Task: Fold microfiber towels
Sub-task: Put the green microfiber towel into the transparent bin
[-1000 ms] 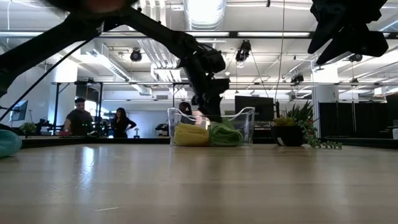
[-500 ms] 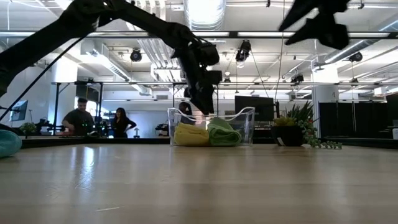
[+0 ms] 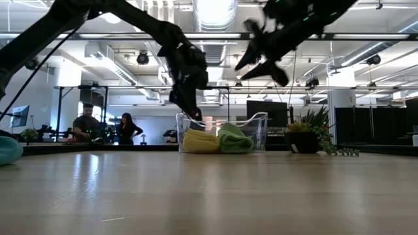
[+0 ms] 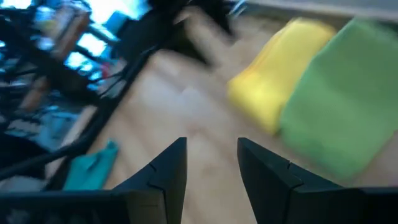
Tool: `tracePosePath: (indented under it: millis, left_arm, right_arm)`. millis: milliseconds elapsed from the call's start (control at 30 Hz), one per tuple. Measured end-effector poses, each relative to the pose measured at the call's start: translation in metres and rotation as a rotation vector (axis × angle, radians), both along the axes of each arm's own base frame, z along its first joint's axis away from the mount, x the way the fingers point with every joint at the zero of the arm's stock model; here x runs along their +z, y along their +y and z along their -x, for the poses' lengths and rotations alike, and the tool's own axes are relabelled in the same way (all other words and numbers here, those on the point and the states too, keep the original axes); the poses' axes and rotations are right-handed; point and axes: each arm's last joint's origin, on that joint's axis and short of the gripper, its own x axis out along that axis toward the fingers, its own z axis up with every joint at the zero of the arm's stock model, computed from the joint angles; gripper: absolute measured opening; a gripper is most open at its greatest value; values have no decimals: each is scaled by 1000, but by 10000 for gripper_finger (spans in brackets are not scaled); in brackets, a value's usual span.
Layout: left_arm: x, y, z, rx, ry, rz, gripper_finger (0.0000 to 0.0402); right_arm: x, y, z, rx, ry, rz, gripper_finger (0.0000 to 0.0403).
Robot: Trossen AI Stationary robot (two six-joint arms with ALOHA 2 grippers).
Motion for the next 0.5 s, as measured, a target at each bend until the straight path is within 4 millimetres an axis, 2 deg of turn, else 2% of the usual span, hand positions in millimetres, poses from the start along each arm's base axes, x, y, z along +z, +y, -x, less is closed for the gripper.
tracePosePath:
  millis: [100, 267, 400, 500]
  left_arm:
    - [-8, 0, 15, 5, -6, 65, 228]
    - [-12, -8, 27, -17, -46, 26, 228]
    - [-14, -15, 35, -18, -79, -3, 228]
    - [-11, -20, 42, -16, -92, -16, 228]
  right_arm:
    - [-4, -37, -28, -30, 89, 18, 137]
    - [-16, -96, -69, -108, 317, 24, 136]
    - [-28, -126, -91, -121, 463, -22, 136]
    - [-31, -136, -103, -126, 558, -17, 136]
